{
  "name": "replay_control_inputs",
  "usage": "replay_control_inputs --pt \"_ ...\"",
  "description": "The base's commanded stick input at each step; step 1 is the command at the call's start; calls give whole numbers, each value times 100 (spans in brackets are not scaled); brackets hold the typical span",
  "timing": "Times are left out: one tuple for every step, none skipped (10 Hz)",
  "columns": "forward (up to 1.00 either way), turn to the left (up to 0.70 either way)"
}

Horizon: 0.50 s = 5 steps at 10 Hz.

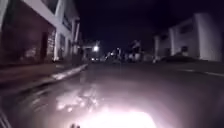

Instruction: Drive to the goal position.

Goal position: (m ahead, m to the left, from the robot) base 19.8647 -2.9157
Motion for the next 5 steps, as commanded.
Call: replay_control_inputs --pt "100 0" --pt "100 0" --pt "100 0" --pt "100 0" --pt "100 0"
